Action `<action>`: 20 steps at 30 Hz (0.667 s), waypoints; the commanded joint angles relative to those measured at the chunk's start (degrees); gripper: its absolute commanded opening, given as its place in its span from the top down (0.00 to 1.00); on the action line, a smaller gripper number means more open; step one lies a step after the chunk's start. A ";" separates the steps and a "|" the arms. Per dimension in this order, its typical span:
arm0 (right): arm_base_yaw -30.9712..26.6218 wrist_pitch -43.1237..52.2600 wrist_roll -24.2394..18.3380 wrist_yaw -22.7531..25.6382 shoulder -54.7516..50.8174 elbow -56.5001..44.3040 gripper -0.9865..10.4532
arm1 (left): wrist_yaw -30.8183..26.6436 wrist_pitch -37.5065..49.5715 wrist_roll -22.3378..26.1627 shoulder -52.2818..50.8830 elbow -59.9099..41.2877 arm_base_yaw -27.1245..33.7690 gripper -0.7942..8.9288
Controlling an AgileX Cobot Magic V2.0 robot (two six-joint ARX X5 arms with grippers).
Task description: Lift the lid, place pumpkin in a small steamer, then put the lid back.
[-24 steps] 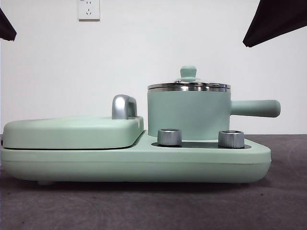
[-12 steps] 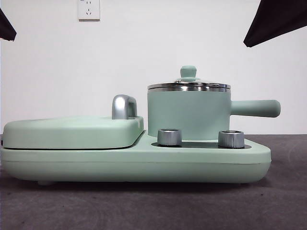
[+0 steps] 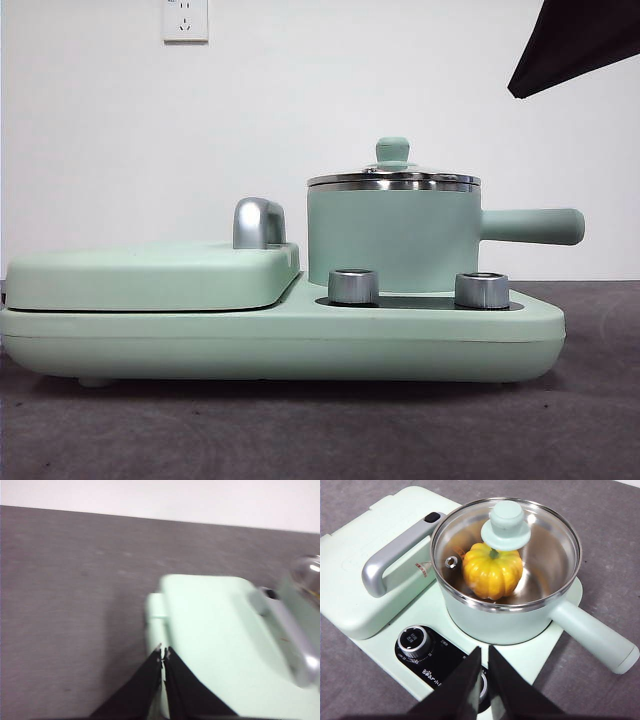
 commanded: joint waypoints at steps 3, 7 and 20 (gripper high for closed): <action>0.39 0.59 0.20 -0.02 0.33 0.20 0.90 | -0.20 0.90 1.05 -3.65 -3.30 5.40 0.91; 0.39 0.59 0.20 -0.02 0.33 0.20 0.90 | -0.17 3.82 1.01 -7.91 -8.15 9.16 0.91; 0.39 0.59 0.20 -0.02 0.33 0.20 0.90 | 0.81 13.22 0.98 -22.29 -24.57 13.11 0.91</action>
